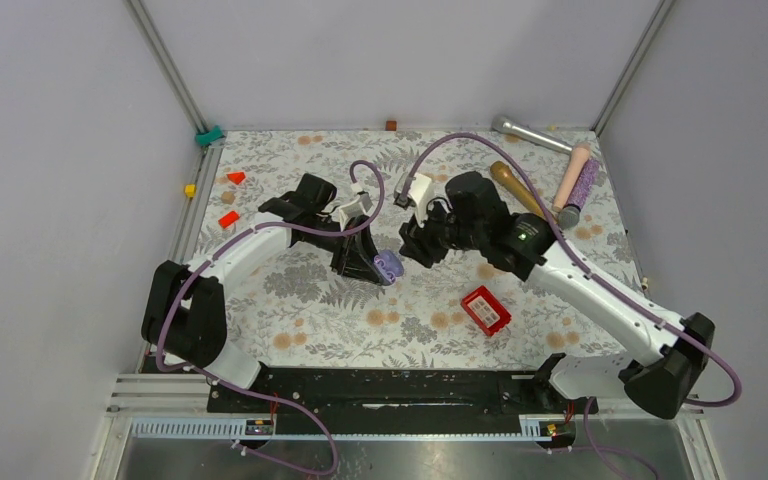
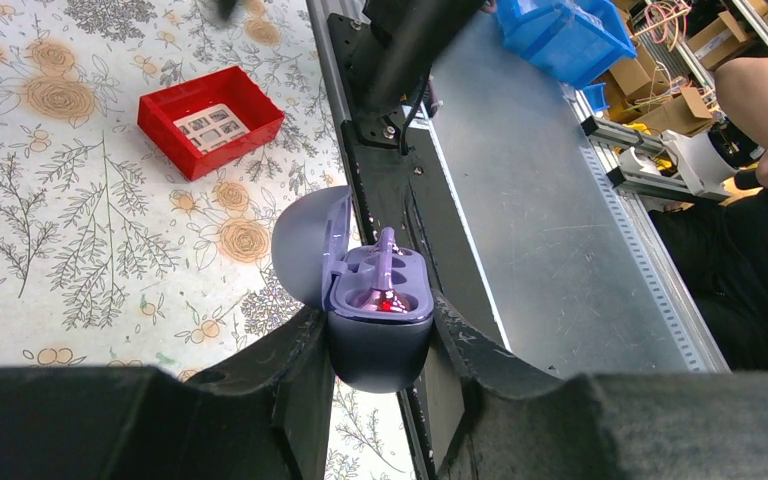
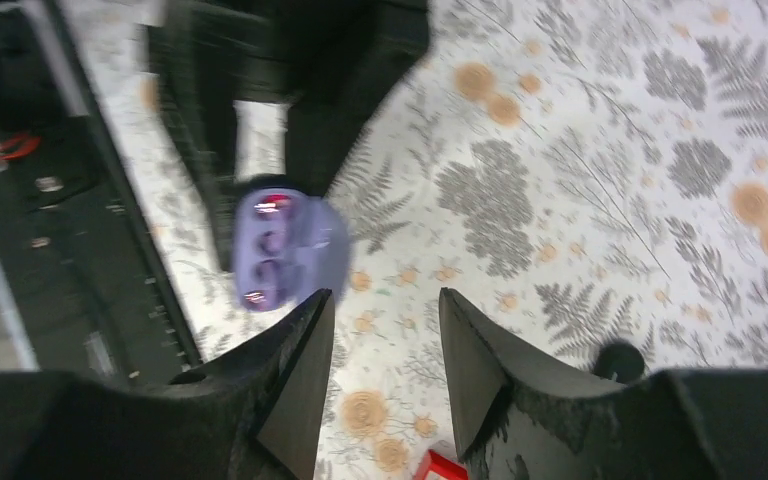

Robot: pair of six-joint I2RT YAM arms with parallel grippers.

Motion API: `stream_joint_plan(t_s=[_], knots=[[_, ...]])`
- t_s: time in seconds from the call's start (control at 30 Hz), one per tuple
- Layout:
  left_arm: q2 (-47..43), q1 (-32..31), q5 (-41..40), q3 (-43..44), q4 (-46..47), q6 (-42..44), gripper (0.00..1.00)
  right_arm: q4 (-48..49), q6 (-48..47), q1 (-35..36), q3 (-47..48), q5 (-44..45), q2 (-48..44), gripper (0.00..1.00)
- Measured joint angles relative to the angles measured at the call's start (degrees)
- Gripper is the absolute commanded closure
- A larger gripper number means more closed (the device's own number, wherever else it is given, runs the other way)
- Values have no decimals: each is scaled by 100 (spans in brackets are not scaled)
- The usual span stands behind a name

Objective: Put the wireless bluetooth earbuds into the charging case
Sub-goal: Open the charging case with the earbuds at the center of the board, then place the charging case with the earbuds at the center of the board.

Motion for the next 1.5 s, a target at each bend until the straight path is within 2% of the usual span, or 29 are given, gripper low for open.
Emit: stream_joint_plan(t_s=[0.17, 0.3, 0.4, 0.6, 0.73, 0.83, 0.87, 0.9, 1.03, 1.23, 1.5], knots=[[-2, 0, 90, 0, 0, 33, 100, 313, -2, 0, -361, 885, 396, 50], [-2, 0, 111, 0, 0, 39, 100, 323, -2, 0, -470, 824, 531, 51], [-2, 0, 111, 0, -31, 42, 100, 321, -63, -7, -472, 269, 490, 51], [-26, 0, 129, 0, -98, 68, 100, 295, 24, -120, -450, -1528, 229, 51], [-28, 0, 103, 0, -85, 68, 100, 269, 105, -179, -317, -1969, 111, 43], [-26, -4, -2, 4, -83, 55, 100, 142, -2, -348, -282, -1606, -96, 19], [-9, -15, -66, 22, -92, 22, 100, 76, -55, -422, -282, -1403, -192, 6], [37, -33, -142, 72, -96, -35, 100, 13, -149, -514, -282, -1119, -321, 1], [472, -203, -645, 345, 339, -688, 100, 136, -372, -876, -470, 46, -929, 1], [1436, -422, -1655, 415, 1353, -2144, 100, 706, -407, -1467, -1163, 1633, -1631, 0], [2798, -435, -2452, 1222, 1996, -3659, 100, 1167, -387, -1738, -1615, 2251, -1690, 1]])
